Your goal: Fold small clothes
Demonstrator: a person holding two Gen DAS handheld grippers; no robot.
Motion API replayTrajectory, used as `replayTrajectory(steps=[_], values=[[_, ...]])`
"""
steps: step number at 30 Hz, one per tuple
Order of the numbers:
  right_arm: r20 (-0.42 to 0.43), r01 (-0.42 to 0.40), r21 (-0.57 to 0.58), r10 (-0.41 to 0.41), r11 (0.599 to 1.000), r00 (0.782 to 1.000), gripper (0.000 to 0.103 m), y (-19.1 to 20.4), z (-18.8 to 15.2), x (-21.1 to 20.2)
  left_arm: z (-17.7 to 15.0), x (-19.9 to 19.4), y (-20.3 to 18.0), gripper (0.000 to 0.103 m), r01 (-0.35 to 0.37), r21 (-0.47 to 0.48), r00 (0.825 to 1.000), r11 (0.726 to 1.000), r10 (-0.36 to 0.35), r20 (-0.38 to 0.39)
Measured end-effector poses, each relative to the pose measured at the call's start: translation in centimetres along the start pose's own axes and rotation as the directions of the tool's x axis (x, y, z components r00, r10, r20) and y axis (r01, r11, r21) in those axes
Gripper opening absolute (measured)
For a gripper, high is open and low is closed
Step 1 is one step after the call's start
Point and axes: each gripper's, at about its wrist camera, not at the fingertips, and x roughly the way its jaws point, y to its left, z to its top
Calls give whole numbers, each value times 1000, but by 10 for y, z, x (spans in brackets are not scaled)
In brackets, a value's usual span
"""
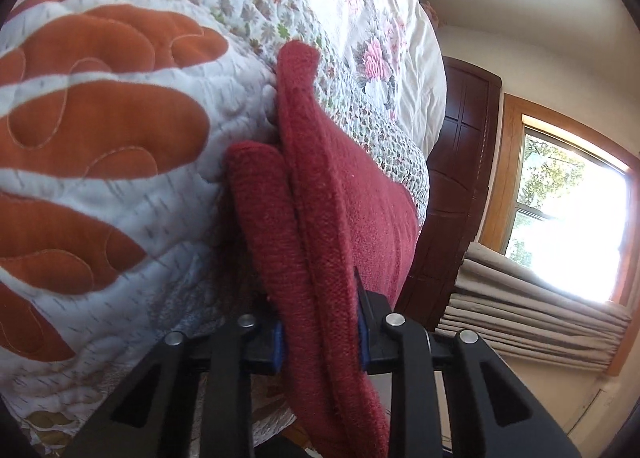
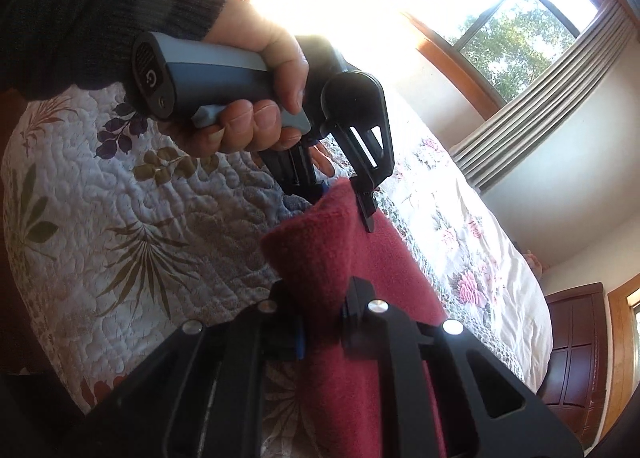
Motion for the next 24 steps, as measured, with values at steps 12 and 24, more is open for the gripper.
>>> replayTrajectory(steps=[12,24], values=[[20,-28,110,26,994,999,11,-20,6,-8,-4,-17,-52,21,-32,91,999,995,30,21],[65,-7,257,-10,966,998,11,-61,-2,-34,-9,-4,-130,21,-95,188,995,978,91,33]])
